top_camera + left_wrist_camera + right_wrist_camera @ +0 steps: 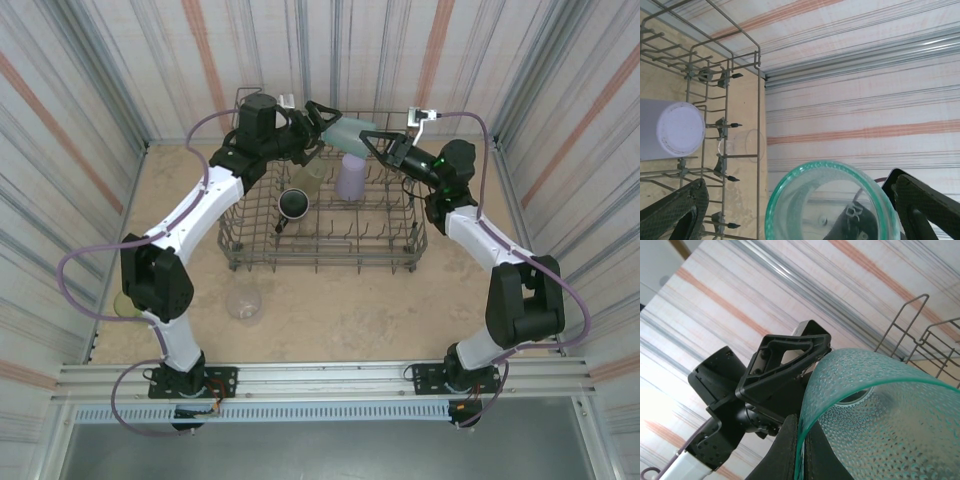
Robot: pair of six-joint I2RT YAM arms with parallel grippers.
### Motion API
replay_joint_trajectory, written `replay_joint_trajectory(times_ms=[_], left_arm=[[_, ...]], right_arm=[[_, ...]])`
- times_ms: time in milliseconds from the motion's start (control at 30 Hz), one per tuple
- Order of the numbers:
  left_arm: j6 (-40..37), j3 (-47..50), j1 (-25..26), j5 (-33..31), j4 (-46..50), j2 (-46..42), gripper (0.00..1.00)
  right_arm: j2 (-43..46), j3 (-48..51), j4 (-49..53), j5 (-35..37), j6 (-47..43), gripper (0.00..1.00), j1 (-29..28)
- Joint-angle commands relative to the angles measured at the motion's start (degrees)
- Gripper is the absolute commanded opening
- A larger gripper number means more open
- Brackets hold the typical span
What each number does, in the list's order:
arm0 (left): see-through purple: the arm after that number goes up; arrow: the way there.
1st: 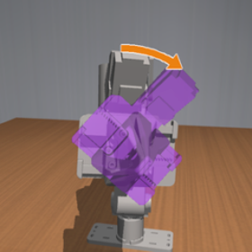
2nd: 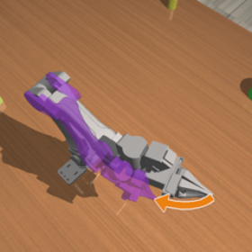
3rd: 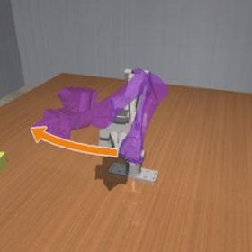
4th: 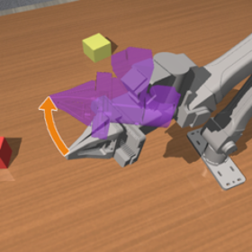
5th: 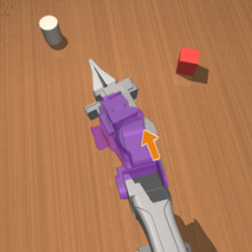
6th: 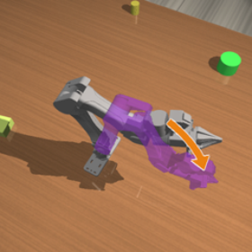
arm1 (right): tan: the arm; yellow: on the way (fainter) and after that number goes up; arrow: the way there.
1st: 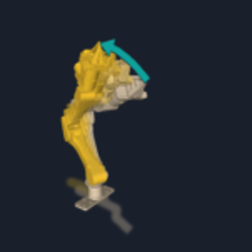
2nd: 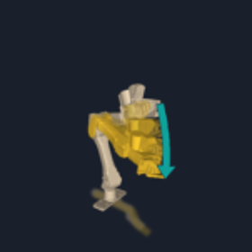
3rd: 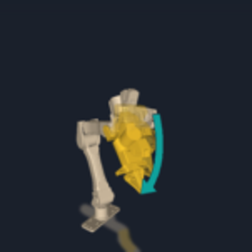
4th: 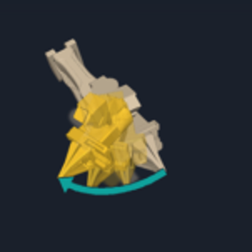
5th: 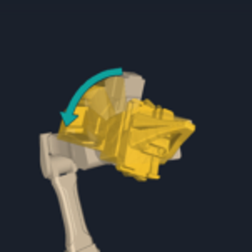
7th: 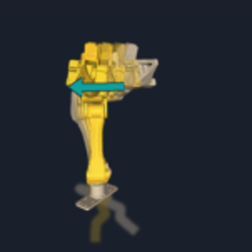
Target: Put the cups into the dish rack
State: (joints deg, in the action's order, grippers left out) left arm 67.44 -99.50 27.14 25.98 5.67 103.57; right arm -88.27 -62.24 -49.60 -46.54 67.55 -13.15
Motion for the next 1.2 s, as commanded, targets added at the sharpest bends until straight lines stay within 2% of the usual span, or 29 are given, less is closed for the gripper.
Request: replay_joint_trajectory(times_ms=[0, 200, 533, 600, 767, 867, 967, 1167], left_arm=[[2.6, 1.4, 0.7, 1.4, -2.8, -0.1, 0.99], [3.8, 3.5, 1.0, 1.0, -5.1, -1.6, 0.98], [3.9, 4.7, 1.2, 1.2, -6.4, -2.1, 0.76], [3.9, 5.4, 1.3, 1.3, -7.8, -2.4, 0.69], [3.4, 5.7, 1.5, 1.2, -8.7, -2.5, 0.43], [3.0, 5.6, 1.6, 0.9, -8.6, -2.6, 0.32], [2.2, 4.9, 1.6, 0.6, -7.9, -2.6, 0.22], [1.0, 1.2, 1.9, 0.7, -5.2, -1.5, 0.14]], right_arm=[[-0.8, -0.8, -5.3, 0.1, 1.1, 0.00, -0.8], [-2.5, -1.9, -6.2, 0.4, 1.3, 0.00, -1.4], [-2.5, -0.7, -6.8, 2.5, 1.3, 0.00, -1.7], [-2.3, -0.7, -6.2, 2.8, 0.9, 0.00, -1.8], [-1.3, -0.8, -2.6, 3.3, -2.1, 0.00, -2.1], [-0.5, -1.2, 0.4, 3.5, -3.6, 0.02, -2.2], [0.2, -2.3, 3.3, 2.4, -5.2, 0.11, -2.5], [3.8, -2.7, 12.6, 3.3, -11.3, 0.41, -2.6]])
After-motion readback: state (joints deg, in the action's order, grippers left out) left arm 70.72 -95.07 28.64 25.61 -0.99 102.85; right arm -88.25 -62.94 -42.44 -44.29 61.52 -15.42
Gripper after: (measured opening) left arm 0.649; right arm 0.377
